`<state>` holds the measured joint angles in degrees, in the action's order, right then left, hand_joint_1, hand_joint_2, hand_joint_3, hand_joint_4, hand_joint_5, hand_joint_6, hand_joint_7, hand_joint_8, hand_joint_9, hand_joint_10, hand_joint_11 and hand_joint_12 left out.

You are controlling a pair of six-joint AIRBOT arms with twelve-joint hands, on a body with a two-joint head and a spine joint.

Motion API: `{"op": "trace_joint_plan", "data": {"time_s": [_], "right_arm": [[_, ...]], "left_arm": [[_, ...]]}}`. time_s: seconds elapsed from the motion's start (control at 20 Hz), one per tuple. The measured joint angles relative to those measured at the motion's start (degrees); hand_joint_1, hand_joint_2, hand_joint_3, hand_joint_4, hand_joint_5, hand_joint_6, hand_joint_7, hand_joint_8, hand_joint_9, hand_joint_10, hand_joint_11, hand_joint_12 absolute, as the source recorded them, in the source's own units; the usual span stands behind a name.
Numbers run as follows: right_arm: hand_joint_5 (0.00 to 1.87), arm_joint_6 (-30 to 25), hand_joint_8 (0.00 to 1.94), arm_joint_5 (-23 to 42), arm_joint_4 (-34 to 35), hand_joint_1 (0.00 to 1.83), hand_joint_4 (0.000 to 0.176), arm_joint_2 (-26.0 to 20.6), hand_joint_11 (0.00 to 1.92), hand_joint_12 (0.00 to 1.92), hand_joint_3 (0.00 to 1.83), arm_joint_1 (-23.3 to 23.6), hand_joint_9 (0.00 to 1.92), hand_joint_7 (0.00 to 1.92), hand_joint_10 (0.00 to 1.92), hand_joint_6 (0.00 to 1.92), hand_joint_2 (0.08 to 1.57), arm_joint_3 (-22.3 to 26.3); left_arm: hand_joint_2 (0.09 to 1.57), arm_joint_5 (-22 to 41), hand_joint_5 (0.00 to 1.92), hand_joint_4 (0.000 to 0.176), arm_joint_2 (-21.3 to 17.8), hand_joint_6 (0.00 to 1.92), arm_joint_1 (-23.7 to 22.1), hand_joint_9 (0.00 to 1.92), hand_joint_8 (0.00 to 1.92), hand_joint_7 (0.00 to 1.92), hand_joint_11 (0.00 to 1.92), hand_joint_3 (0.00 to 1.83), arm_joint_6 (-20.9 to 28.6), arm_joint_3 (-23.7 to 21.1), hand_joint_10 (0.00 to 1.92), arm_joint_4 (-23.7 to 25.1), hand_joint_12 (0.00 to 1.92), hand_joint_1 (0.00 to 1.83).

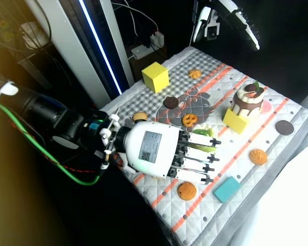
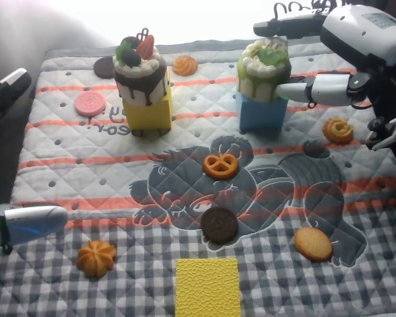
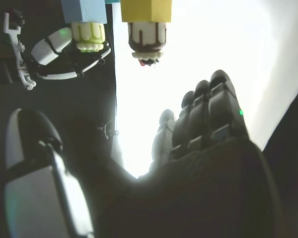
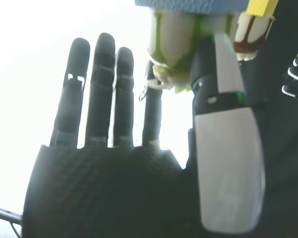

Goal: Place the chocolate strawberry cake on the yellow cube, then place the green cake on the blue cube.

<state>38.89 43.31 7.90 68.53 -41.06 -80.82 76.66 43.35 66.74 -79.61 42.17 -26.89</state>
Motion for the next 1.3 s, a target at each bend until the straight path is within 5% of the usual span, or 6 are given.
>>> {"op": "trace_joint_plan", "data": {"time_s": [0.15,0.55,0.75,1.05,1.25,1.3], "right_arm": [[0.34,0.2,0.0,0.0,0.1,0.91,0.172,-0.5,0.0,0.96,0.0,-0.5,0.37,0.35,0.0,0.0,1.05,0.7],[0.0,1.7,0.0,-0.2,0.0,0.84,0.176,-1.7,0.0,0.06,0.0,-0.7,0.0,0.01,0.0,0.0,0.96,2.3],[0.0,1.7,0.0,3.2,-0.1,0.81,0.176,-4.0,0.0,0.0,0.0,-3.2,0.0,0.0,0.0,0.0,0.91,5.1],[0.0,1.8,0.0,19.0,1.6,0.87,0.176,-11.0,0.0,0.0,0.01,-12.9,0.0,0.0,0.0,0.0,1.01,14.9],[0.0,1.8,0.0,38.0,6.3,0.42,0.147,-15.5,0.0,0.0,0.01,-24.6,0.0,0.0,0.0,0.0,1.0,21.4],[0.0,1.8,0.0,41.9,7.2,0.52,0.141,-16.2,0.0,0.0,0.0,-26.7,0.0,0.0,0.0,0.0,0.95,22.6]], "left_arm": [[0.75,0.1,0.0,0.176,0.0,0.0,0.6,0.0,0.0,0.0,0.0,0.01,0.2,-0.1,0.0,0.3,0.0,0.83],[0.77,0.3,0.0,0.176,0.0,0.0,0.7,0.0,0.0,0.0,0.0,0.01,0.4,-0.1,0.0,-0.5,0.0,0.88],[0.77,0.3,0.0,0.176,0.0,0.0,0.8,0.0,0.0,0.0,0.0,0.01,0.8,-0.1,0.0,-0.5,0.0,0.88],[0.79,1.3,0.0,0.176,0.0,0.0,0.9,0.0,0.0,0.0,0.0,0.02,12.8,5.0,0.0,1.4,0.0,0.79],[0.82,8.4,0.0,0.176,-0.1,0.0,0.7,0.0,0.0,0.0,0.0,0.03,18.0,4.9,0.0,5.3,0.0,0.71],[1.09,10.4,0.0,0.146,-0.1,0.0,0.7,0.0,0.0,0.0,0.0,0.05,18.9,4.6,0.0,6.3,0.0,0.24]]}}
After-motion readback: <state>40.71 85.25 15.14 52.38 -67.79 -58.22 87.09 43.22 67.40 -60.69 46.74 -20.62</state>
